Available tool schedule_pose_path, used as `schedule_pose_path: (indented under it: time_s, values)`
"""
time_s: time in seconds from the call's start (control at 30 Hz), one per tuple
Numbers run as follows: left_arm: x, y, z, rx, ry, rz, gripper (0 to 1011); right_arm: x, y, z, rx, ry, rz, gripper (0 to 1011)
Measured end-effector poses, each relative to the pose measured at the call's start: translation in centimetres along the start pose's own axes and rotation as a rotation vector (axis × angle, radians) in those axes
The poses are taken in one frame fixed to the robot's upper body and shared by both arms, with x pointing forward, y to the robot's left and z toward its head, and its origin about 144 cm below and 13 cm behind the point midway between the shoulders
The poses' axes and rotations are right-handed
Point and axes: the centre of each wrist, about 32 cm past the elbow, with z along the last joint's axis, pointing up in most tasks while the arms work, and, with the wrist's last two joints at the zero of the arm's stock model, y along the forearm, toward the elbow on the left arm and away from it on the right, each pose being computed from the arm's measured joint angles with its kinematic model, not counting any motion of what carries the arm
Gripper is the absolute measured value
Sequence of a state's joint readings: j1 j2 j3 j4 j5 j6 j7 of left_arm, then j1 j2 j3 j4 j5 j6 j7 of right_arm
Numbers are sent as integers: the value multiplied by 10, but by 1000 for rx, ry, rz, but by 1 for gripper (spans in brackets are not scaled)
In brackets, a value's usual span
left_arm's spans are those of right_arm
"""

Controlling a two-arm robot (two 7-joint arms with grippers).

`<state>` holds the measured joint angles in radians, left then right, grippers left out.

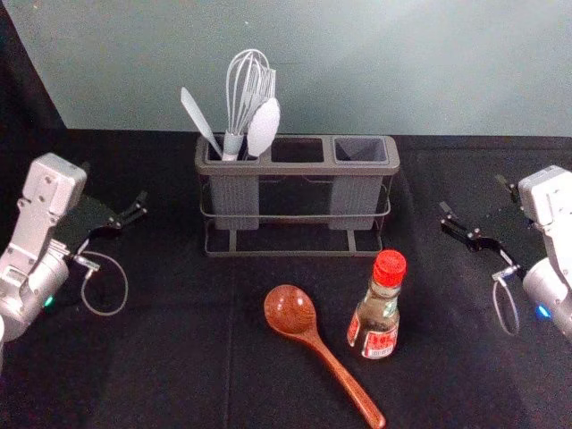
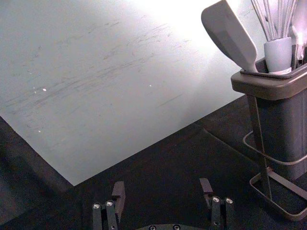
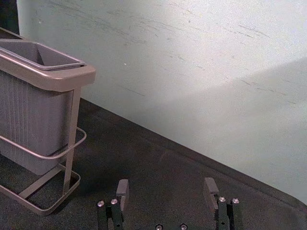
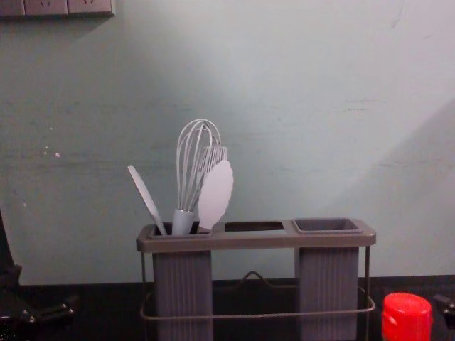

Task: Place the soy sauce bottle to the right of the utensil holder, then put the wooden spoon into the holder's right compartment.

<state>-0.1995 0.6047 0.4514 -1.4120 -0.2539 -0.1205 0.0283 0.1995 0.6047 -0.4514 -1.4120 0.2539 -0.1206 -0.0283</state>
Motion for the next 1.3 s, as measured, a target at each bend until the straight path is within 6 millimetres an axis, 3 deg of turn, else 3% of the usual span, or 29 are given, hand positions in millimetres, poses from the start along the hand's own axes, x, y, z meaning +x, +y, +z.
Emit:
schedule_pose_path:
  time_s: [0.93,1.3]
  values:
    - [0,0,0,0,0,0,1011,-1,0,-1,0,2,0,1002]
    - [0,0,0,0,0,0,1011,-2,-19,-2,40,7,26,1002]
